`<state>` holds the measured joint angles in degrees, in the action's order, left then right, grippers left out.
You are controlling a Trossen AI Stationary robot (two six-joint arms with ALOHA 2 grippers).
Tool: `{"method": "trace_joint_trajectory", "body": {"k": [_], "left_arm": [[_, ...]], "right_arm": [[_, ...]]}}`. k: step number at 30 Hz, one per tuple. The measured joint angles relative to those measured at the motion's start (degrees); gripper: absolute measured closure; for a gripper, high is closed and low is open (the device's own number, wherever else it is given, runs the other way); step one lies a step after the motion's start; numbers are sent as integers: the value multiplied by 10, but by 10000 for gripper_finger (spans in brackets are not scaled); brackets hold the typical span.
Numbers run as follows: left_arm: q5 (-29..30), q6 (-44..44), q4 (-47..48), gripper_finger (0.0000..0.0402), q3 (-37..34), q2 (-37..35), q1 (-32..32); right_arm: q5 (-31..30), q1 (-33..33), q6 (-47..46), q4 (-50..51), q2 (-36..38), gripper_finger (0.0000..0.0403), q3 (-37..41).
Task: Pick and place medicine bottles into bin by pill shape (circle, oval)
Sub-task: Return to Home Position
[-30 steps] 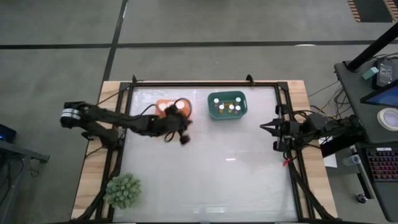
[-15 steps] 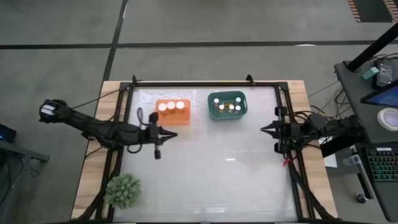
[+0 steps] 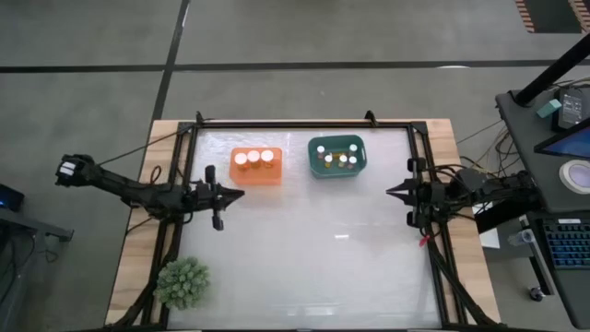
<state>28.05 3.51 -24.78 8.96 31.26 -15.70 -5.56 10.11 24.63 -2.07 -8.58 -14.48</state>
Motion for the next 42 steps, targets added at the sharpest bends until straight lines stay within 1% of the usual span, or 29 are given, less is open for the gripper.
{"method": "trace_joint_trajectory", "body": {"k": [4, 6, 9, 12, 15, 18, 21, 23, 28, 31, 35, 38, 42], "left_arm": [[21, 0, -58, 402, -43, -24, 4], [24, 2, -80, 401, -56, -28, 12], [25, 5, -87, 401, -66, -29, 39], [20, 12, -88, 402, -67, -24, 76], [-34, 21, -88, 401, -67, -20, 110], [-81, 20, -87, 401, -68, -23, 132], [-101, 23, -76, 401, -71, -23, 137], [-106, 28, -51, 402, -71, -28, 137], [-106, 29, 4, 402, -71, -86, 137], [-117, 29, 44, 402, -71, -126, 137], [-142, 29, 62, 402, -79, -179, 137], [-146, 29, 71, 402, -85, -217, 137], [-148, 29, 106, 402, -85, -259, 137]], "right_arm": [[0, 0, 5, -9, 0, 394, 3], [1, 0, 10, -32, 0, 394, 10], [2, 0, 23, -65, 2, 394, 18], [2, 0, 31, -68, 10, 394, 21], [2, 0, 30, -67, 25, 394, 23], [2, 0, 30, -40, 52, 394, 24], [2, 0, 29, -19, 86, 394, 26], [1, 0, 23, -1, 85, 394, 32], [1, 0, 20, -8, 80, 394, 37], [3, 0, 16, -7, 85, 394, 45], [25, 0, 9, -9, 83, 394, 57], [26, 0, 12, -14, 86, 394, 72], [26, 0, 20, -35, 86, 394, 83]]}}
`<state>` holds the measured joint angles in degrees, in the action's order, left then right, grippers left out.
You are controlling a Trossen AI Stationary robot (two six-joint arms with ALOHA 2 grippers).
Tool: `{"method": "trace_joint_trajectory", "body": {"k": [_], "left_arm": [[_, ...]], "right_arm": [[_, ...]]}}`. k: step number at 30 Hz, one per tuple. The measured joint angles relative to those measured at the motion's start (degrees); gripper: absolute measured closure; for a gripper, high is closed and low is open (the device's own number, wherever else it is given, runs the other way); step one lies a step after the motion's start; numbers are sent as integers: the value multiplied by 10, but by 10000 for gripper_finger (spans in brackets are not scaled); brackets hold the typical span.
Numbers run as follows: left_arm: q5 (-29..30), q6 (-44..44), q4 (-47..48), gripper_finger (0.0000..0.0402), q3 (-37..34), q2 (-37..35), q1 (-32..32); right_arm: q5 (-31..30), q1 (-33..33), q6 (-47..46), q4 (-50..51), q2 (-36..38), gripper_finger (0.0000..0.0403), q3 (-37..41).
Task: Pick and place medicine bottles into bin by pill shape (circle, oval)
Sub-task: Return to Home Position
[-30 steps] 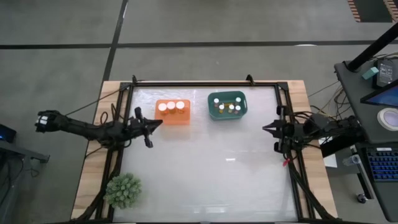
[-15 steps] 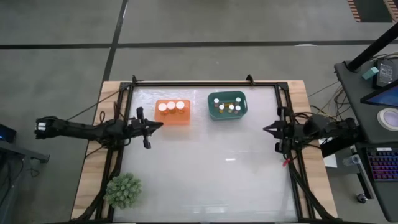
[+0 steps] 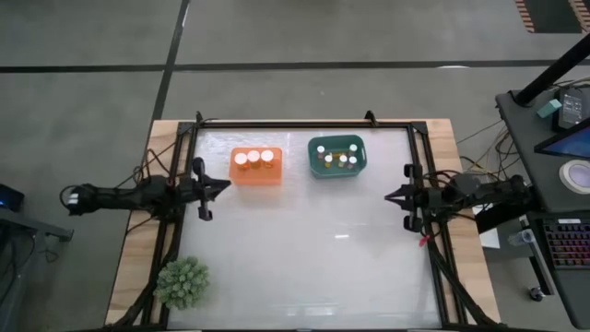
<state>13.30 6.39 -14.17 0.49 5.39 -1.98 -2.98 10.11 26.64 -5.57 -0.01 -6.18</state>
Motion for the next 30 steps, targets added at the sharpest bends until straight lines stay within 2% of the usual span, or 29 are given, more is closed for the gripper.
{"method": "trace_joint_trajectory", "body": {"k": [9, 13, 18, 30], "left_arm": [[0, 4, 1, 402, 0, -40, 0], [-1, 4, -3, 402, -1, -34, -1], [5, 4, -2, 402, -1, -28, -1], [5, 2, -3, 402, -2, -10, 0]], "right_arm": [[0, 0, -19, 5, 0, 394, 28], [-4, 0, -82, -3, -1, 394, 51], [-52, 0, -166, 16, -2, 394, 53], [-51, 0, -162, 38, -27, 394, 53]]}}
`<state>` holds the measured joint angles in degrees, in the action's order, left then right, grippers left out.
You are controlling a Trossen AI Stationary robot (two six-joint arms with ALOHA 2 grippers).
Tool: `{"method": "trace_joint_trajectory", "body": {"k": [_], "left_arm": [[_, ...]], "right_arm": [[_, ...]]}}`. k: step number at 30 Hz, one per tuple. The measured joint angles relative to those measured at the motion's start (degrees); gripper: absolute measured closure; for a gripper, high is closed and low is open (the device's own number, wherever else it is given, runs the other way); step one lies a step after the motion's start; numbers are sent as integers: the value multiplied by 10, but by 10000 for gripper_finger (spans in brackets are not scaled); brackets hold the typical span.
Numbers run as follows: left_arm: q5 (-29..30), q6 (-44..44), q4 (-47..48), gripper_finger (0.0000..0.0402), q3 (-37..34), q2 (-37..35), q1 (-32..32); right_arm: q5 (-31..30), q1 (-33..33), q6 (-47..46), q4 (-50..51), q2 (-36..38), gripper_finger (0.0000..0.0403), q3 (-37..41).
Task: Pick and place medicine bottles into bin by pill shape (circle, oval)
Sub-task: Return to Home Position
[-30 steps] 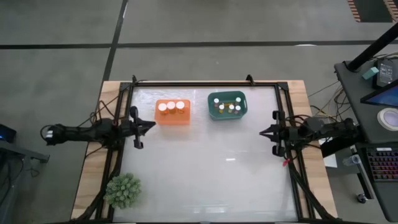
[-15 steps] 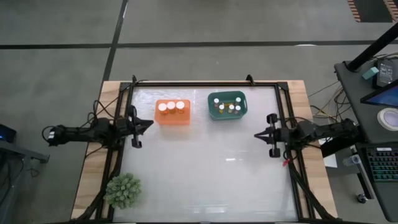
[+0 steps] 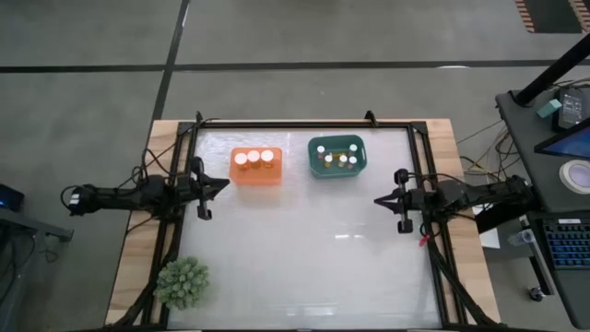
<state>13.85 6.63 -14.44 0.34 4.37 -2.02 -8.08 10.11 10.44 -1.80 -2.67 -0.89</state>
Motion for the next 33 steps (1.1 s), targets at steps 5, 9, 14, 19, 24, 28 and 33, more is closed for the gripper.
{"method": "trace_joint_trajectory", "body": {"k": [5, 9, 14, 19, 24, 28, 33], "left_arm": [[0, 0, 1, 402, 0, 3, 0], [0, 0, 0, 402, 0, 4, 0], [0, 0, 0, 402, 0, 6, 0], [0, 0, 0, 402, 0, 6, 0], [1, 0, 0, 402, -1, 6, 0], [1, 0, 0, 402, -1, 7, 0], [1, 0, 0, 402, -1, 8, 0]], "right_arm": [[0, 0, 0, 1, 0, 394, 0], [0, 0, 0, 1, 0, 394, 0], [0, 0, 0, 1, 0, 394, 0], [0, 0, 0, 2, 0, 394, 0], [0, 0, 0, 2, 0, 394, 0], [0, 0, 0, 2, 0, 394, 0], [0, 0, 0, 2, 0, 394, 0]]}}
